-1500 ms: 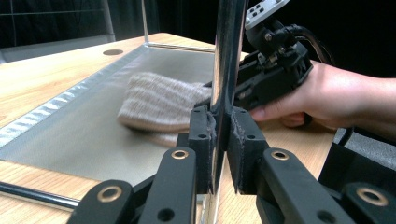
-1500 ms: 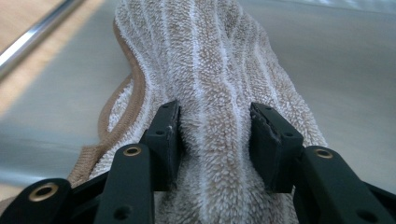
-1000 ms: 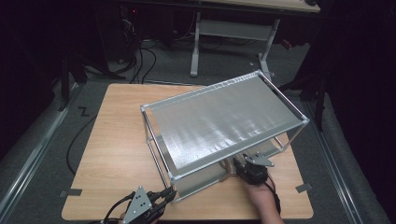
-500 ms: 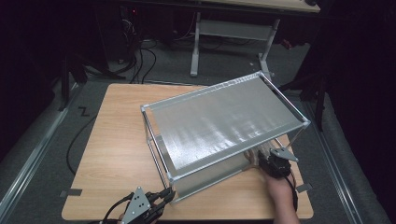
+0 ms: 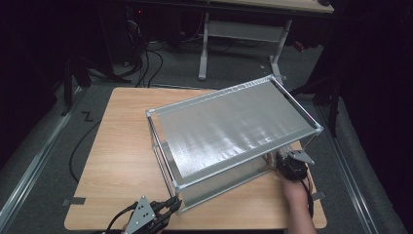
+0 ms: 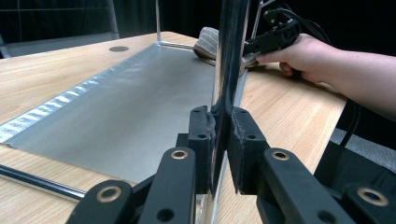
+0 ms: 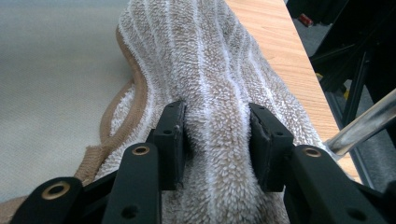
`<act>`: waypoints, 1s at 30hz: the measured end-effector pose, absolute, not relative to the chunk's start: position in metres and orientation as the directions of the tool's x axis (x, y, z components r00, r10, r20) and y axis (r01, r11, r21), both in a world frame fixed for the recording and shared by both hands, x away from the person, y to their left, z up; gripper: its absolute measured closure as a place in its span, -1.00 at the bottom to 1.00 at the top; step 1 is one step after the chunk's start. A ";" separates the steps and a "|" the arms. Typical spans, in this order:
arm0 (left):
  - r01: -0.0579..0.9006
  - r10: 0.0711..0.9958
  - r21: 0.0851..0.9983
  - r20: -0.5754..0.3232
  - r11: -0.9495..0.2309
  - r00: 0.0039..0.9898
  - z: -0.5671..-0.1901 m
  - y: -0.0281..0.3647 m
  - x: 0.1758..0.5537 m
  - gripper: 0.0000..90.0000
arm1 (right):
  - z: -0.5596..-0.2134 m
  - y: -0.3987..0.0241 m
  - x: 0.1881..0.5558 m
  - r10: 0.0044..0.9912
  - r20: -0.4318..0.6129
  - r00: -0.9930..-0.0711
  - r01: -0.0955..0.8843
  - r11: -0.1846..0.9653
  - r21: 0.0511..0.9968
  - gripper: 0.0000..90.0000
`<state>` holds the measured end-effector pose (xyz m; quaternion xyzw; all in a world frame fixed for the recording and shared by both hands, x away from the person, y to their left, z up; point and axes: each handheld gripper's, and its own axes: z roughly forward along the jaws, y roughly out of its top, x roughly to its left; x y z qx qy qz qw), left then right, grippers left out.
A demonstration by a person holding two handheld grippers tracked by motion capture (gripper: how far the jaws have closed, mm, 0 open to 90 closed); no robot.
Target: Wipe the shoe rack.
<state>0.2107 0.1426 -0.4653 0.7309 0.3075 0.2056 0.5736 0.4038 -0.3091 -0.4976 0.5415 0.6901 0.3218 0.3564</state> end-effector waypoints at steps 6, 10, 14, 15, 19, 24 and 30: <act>0.210 0.685 0.965 -0.045 -0.159 0.727 -0.465 0.142 0.211 0.79 | -0.497 -0.309 0.404 0.978 -0.111 -0.175 0.524 0.188 0.831 0.34; 0.210 0.683 0.965 -0.048 -0.157 0.729 -0.465 0.143 0.211 0.78 | -0.497 -0.307 0.403 0.977 -0.093 -0.193 0.534 0.184 0.825 0.32; 0.211 0.683 0.965 -0.051 -0.154 0.728 -0.465 0.143 0.211 0.78 | -0.496 -0.305 0.404 0.976 -0.080 -0.203 0.548 0.181 0.816 0.29; 0.213 0.683 0.965 -0.054 -0.152 0.728 -0.465 0.143 0.211 0.78 | -0.495 -0.301 0.403 0.974 -0.065 -0.218 0.557 0.178 0.811 0.28; 0.213 0.683 0.965 -0.055 -0.150 0.728 -0.466 0.143 0.211 0.78 | -0.495 -0.292 0.402 0.964 -0.069 -0.256 0.555 0.205 0.806 0.27; 0.213 0.682 0.966 -0.057 -0.148 0.729 -0.466 0.143 0.211 0.77 | -0.496 -0.276 0.397 0.949 -0.076 -0.306 0.550 0.241 0.799 0.22; 0.213 0.682 0.966 -0.057 -0.146 0.729 -0.466 0.143 0.212 0.77 | -0.497 -0.245 0.386 0.918 -0.070 -0.390 0.533 0.287 0.796 0.15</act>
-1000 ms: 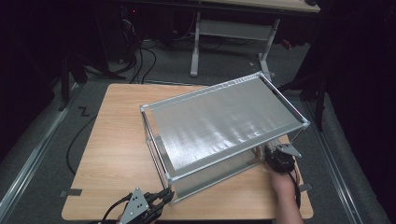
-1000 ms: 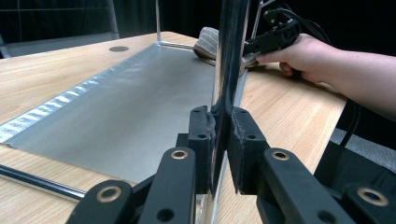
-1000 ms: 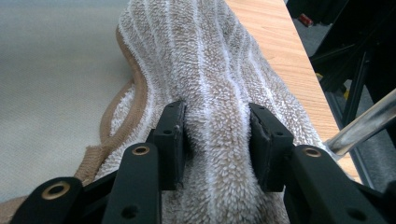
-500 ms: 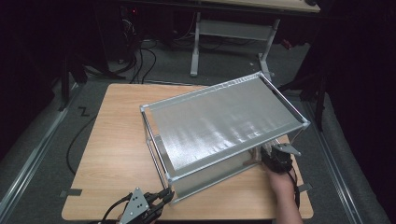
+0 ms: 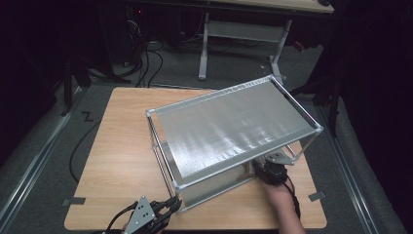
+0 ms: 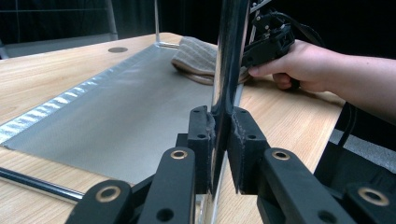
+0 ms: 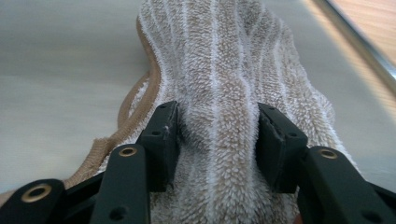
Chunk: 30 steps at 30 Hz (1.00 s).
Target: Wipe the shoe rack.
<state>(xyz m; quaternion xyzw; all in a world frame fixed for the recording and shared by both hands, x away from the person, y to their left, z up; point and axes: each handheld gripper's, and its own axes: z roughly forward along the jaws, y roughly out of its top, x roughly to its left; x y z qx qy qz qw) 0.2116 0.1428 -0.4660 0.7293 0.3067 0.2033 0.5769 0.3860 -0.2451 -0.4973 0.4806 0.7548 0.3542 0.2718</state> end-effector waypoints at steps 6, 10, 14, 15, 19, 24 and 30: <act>0.210 0.681 0.966 -0.054 -0.149 0.730 -0.466 0.143 0.212 0.77 | -0.499 -0.213 0.374 0.881 -0.038 -0.472 0.519 0.313 0.795 0.03; 0.212 0.681 0.966 -0.057 -0.146 0.730 -0.466 0.142 0.212 0.77 | -0.499 -0.183 0.356 0.846 -0.015 -0.533 0.514 0.338 0.788 0.02; 0.212 0.682 0.966 -0.057 -0.146 0.729 -0.466 0.142 0.212 0.77 | -0.498 -0.157 0.338 0.785 -0.048 -0.618 0.466 0.415 0.782 0.00; 0.212 0.683 0.966 -0.057 -0.146 0.729 -0.466 0.142 0.212 0.77 | -0.498 -0.151 0.334 0.770 -0.038 -0.637 0.462 0.420 0.782 0.00; 0.213 0.682 0.966 -0.058 -0.145 0.729 -0.466 0.142 0.212 0.77 | -0.498 -0.137 0.323 0.736 -0.035 -0.676 0.438 0.439 0.785 -0.01; 0.217 0.681 0.966 -0.062 -0.144 0.730 -0.466 0.142 0.213 0.77 | -0.496 -0.123 0.311 0.692 -0.060 -0.719 0.397 0.481 0.781 -0.01; 0.217 0.679 0.966 -0.064 -0.142 0.731 -0.466 0.142 0.213 0.77 | -0.495 -0.108 0.301 0.639 -0.047 -0.768 0.370 0.502 0.781 0.00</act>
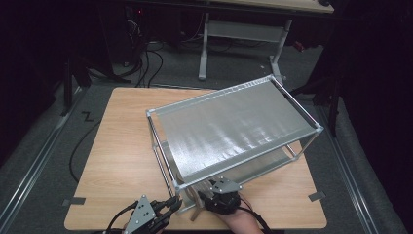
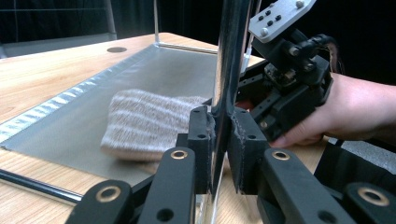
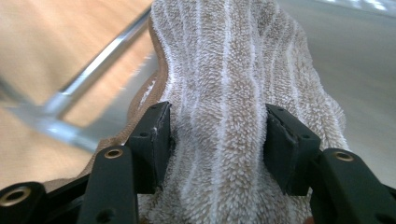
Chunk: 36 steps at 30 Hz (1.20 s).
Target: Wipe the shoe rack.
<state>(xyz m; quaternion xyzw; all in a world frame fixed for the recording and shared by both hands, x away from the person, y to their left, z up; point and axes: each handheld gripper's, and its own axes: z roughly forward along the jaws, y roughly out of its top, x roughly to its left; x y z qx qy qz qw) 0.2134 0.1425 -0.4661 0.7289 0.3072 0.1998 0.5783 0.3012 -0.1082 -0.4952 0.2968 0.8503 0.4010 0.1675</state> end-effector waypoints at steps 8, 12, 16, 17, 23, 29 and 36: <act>0.216 0.679 0.966 -0.066 -0.139 0.731 -0.466 0.142 0.214 0.77 | -0.493 -0.087 0.286 0.551 0.014 -0.834 0.350 0.510 0.786 0.00; 0.216 0.680 0.966 -0.064 -0.141 0.731 -0.466 0.142 0.214 0.77 | -0.493 -0.081 0.282 0.528 -0.008 -0.849 0.323 0.531 0.784 0.01; 0.217 0.680 0.966 -0.065 -0.141 0.730 -0.466 0.142 0.214 0.77 | -0.494 -0.086 0.287 0.547 -0.002 -0.837 0.340 0.524 0.781 0.02; 0.217 0.680 0.966 -0.064 -0.142 0.730 -0.466 0.142 0.214 0.77 | -0.493 -0.088 0.289 0.554 0.005 -0.833 0.350 0.520 0.779 0.02; 0.218 0.682 0.966 -0.068 -0.136 0.728 -0.466 0.141 0.214 0.77 | -0.494 -0.102 0.300 0.605 -0.021 -0.796 0.367 0.510 0.778 0.01; 0.218 0.682 0.967 -0.070 -0.134 0.728 -0.467 0.141 0.214 0.77 | -0.496 -0.123 0.314 0.681 -0.039 -0.731 0.414 0.489 0.768 -0.02; 0.215 0.682 0.967 -0.066 -0.136 0.728 -0.467 0.141 0.214 0.77 | -0.497 -0.161 0.337 0.748 -0.064 -0.661 0.440 0.455 0.774 -0.03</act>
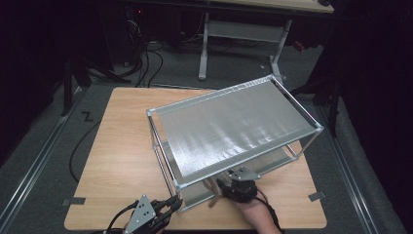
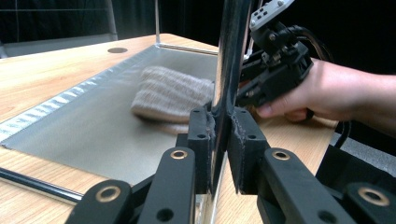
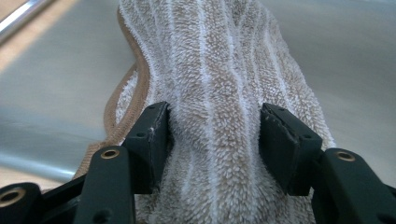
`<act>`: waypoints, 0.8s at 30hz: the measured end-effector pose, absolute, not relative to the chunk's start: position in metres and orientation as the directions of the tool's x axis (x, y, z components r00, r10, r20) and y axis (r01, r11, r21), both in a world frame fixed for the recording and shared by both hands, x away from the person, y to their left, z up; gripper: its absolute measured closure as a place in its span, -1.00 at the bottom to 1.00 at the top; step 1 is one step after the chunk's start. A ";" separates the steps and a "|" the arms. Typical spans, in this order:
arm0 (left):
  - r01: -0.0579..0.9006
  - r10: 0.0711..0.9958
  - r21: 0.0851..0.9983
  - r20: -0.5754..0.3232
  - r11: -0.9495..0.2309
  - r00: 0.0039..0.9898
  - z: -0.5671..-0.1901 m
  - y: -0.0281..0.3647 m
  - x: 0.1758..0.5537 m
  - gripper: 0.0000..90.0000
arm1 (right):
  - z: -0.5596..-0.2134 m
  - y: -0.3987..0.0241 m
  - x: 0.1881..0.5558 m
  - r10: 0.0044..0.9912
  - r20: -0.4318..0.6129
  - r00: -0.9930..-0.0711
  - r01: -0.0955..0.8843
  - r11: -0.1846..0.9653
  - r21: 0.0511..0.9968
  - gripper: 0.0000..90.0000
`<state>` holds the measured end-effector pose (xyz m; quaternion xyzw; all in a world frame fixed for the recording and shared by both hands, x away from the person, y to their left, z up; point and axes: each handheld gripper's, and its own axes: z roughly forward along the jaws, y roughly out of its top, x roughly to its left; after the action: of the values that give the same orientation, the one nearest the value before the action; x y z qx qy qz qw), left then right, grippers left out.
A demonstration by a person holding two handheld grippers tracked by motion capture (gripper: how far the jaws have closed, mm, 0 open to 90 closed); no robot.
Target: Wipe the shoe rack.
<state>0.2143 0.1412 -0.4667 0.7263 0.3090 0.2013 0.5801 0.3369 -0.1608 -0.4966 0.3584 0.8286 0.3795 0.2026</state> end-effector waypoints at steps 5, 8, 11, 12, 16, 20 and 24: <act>0.215 0.683 0.967 -0.066 -0.136 0.728 -0.467 0.141 0.214 0.77 | -0.496 -0.190 0.351 0.801 -0.076 -0.594 0.473 0.424 0.773 -0.03; 0.215 0.682 0.967 -0.065 -0.137 0.728 -0.467 0.141 0.215 0.77 | -0.496 -0.206 0.358 0.841 -0.073 -0.536 0.502 0.387 0.773 -0.03; 0.215 0.682 0.967 -0.066 -0.137 0.728 -0.467 0.141 0.214 0.77 | -0.495 -0.225 0.367 0.863 -0.050 -0.503 0.526 0.351 0.775 -0.02; 0.216 0.682 0.967 -0.066 -0.137 0.728 -0.467 0.141 0.214 0.77 | -0.495 -0.231 0.369 0.872 -0.053 -0.487 0.530 0.344 0.775 -0.02; 0.217 0.682 0.967 -0.067 -0.136 0.728 -0.467 0.141 0.214 0.77 | -0.493 -0.254 0.377 0.913 -0.064 -0.403 0.549 0.297 0.781 -0.05; 0.216 0.683 0.967 -0.067 -0.136 0.728 -0.467 0.141 0.214 0.77 | -0.494 -0.272 0.382 0.934 -0.082 -0.347 0.554 0.274 0.786 -0.03; 0.216 0.683 0.967 -0.066 -0.137 0.727 -0.466 0.141 0.214 0.77 | -0.493 -0.287 0.387 0.948 -0.102 -0.302 0.560 0.263 0.786 0.00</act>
<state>0.2143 0.1413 -0.4665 0.7267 0.3095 0.2015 0.5793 0.3868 -0.2866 -0.4933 0.5113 0.7373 0.3275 0.2961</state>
